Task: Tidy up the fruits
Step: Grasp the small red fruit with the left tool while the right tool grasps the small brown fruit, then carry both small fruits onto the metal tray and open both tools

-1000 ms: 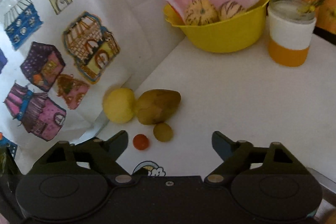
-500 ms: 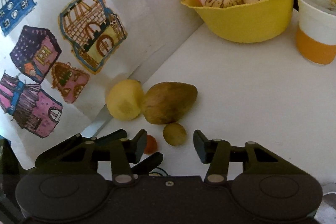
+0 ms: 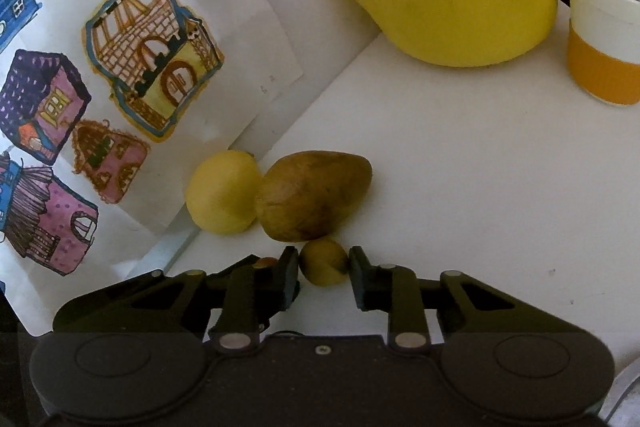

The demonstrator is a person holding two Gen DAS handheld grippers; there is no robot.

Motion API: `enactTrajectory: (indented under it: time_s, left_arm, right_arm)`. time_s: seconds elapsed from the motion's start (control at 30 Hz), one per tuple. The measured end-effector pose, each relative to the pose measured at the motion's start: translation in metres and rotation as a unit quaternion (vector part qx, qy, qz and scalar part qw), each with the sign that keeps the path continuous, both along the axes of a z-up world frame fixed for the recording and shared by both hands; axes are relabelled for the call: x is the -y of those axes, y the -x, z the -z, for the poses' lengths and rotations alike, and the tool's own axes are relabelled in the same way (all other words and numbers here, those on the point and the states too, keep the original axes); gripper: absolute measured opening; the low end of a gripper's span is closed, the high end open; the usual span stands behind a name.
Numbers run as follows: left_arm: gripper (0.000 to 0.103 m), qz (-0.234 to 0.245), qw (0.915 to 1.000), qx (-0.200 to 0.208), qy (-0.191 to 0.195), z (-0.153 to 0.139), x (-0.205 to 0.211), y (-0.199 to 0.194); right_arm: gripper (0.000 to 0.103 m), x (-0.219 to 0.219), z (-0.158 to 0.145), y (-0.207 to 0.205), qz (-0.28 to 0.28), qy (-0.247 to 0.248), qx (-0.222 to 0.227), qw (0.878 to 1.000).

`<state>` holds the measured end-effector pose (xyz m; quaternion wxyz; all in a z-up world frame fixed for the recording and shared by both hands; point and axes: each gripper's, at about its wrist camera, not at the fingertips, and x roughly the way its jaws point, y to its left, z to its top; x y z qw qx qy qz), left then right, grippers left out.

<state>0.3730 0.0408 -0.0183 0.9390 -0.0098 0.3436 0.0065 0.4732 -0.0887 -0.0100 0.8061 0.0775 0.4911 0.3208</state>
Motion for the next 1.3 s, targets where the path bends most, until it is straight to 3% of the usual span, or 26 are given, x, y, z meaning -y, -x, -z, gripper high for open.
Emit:
enactTrajectory:
  time_s: [0.27,0.6,1.0,1.3]
  left_arm:
    - [0.023,-0.003,0.9999,-0.004,0.013,-0.008,0.001,0.014]
    - [0.023,0.022,0.9994,0.018,0.021,-0.033,0.020,0.055]
    - [0.023,0.090,0.9932,0.048,0.057,-0.064,0.083,0.120]
    - [0.023,0.142,0.9852,0.045,0.085,-0.060,0.131,0.154]
  right_arm:
    - [0.029,0.018,-0.017,0.016,-0.006,-0.002,0.012,1.000]
    - [0.029,0.062,-0.053,0.066,-0.011,-0.022,0.040,0.999]
    - [0.029,0.154,-0.089,0.167,0.021,-0.034,0.072,0.997]
    - [0.029,0.209,-0.097,0.224,0.049,-0.005,0.093,0.994]
